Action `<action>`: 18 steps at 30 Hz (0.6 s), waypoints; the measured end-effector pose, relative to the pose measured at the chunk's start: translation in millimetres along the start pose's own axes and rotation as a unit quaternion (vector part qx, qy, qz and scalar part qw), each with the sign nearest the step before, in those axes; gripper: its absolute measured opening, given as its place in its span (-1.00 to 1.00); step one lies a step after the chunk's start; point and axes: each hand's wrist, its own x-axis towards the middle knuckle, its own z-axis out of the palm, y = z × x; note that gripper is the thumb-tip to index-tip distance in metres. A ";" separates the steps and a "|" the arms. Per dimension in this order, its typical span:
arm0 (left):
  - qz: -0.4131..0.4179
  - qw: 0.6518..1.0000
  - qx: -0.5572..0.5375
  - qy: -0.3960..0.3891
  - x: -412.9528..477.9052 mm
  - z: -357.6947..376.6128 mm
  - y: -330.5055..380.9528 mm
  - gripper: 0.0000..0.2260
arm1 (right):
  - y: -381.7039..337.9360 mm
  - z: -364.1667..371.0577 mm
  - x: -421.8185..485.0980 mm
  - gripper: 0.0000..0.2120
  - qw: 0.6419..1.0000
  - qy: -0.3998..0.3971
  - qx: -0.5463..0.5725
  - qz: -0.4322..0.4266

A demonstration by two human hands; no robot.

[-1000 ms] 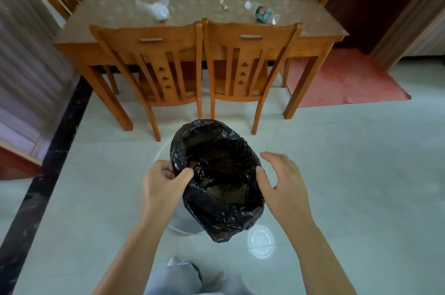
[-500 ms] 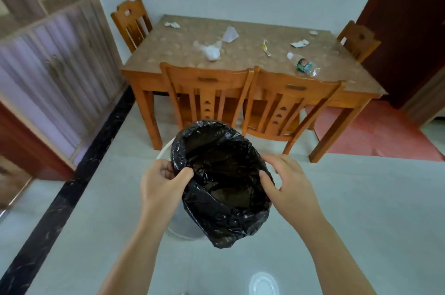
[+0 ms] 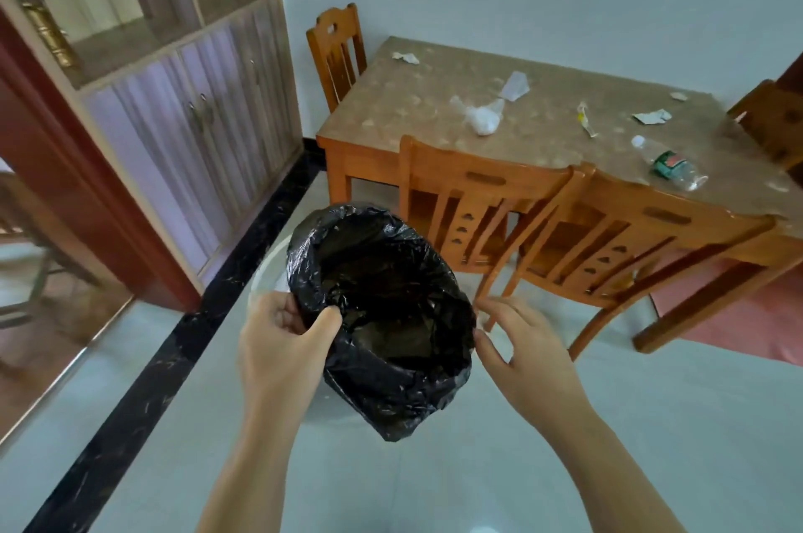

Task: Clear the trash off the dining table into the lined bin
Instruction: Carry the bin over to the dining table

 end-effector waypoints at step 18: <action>-0.042 0.994 0.038 0.095 242.2 60.7 5.8 -0.81 | 1.3 80.8 279.5 -0.72 0.996 -0.061 0.032 -0.065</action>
